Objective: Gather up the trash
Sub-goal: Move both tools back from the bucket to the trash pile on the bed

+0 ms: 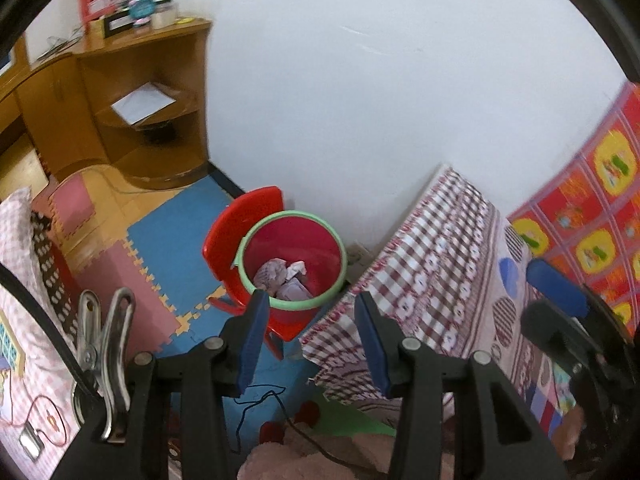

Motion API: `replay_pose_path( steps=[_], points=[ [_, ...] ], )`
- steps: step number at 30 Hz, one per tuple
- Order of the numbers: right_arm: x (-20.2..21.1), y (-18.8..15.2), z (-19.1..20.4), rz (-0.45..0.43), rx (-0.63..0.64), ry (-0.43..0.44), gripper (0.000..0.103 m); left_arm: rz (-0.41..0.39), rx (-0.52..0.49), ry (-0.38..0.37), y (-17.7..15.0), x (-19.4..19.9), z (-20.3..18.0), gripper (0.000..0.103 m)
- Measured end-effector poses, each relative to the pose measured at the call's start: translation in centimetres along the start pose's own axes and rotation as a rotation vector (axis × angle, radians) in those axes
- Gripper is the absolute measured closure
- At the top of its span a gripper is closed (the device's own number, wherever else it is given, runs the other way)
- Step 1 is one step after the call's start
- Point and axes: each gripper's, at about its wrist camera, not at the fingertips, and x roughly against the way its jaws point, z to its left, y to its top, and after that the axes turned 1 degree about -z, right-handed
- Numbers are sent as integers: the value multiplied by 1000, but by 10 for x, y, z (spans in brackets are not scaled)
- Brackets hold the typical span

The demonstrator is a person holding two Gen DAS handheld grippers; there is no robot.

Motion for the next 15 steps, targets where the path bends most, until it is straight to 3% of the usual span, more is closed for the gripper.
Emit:
replay_pose_path(
  steps=[15],
  points=[
    [62,-58,2,-54,-252,-217,46,50,-209,-126,-38,10,-32,56]
  ],
)
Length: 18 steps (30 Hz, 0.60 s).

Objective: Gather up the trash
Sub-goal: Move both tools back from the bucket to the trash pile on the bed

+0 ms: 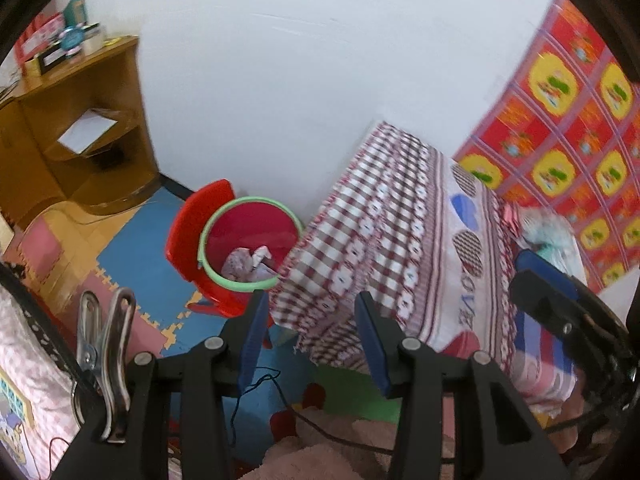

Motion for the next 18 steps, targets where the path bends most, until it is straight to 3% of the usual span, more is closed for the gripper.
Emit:
replay_pose_path(
  steps=[18],
  points=[
    [79,-46,-70,-75,-215,-248,46,73,-241,-185,-21,-15,-95,56]
  ],
)
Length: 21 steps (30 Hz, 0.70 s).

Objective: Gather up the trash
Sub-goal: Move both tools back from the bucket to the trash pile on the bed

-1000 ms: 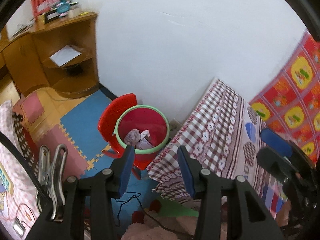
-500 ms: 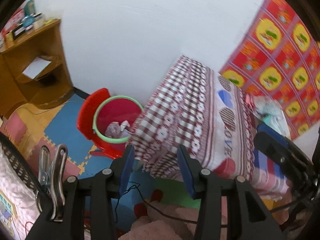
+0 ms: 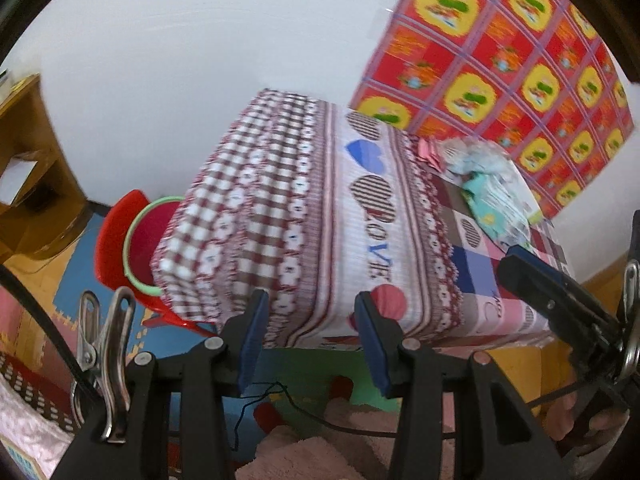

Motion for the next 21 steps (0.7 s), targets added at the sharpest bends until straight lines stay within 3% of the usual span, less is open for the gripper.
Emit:
replay_pose_path(
  steps=[7,21],
  points=[
    [15,-4,-52,-18,-85,-71,46,28,-57,-27,7,-21,-40,56],
    [42,-3,-195,0,-271,-226,46,84,-172,-60,47,-79,-146,56]
  ],
)
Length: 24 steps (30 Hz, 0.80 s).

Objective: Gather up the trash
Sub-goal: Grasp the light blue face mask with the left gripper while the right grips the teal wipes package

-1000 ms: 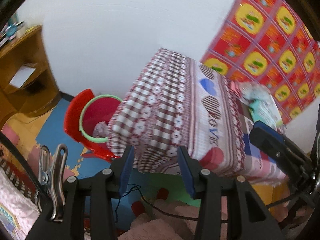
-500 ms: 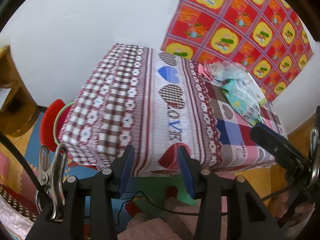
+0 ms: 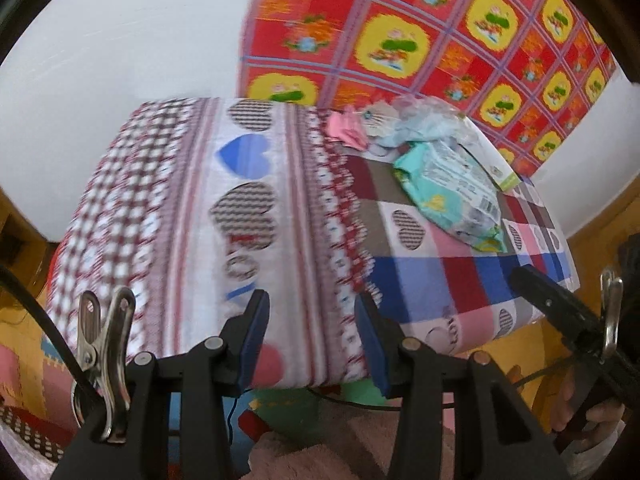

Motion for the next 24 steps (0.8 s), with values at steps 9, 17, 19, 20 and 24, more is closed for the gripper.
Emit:
replay_pose_path(
  steps=[9,17,19,20,24],
  points=[
    [-21,27,-75,43,-86,-32,46,14,-85,-20,50,-52,-69,56],
    [-45,44,-109,89,-88,-37,46,25,-139,-5,85,-94,-107,56],
    [-50,50,-117,103,-95,-26,46,25,-144,-1,93,-103,-113,56],
    [-52,51,-119,106,-97,-23,46,23,-148,1,96,-107,-116,56],
    [-61,60,-131,142,-122,9,46,33,-145,5,109,-126,-127,56]
  ],
)
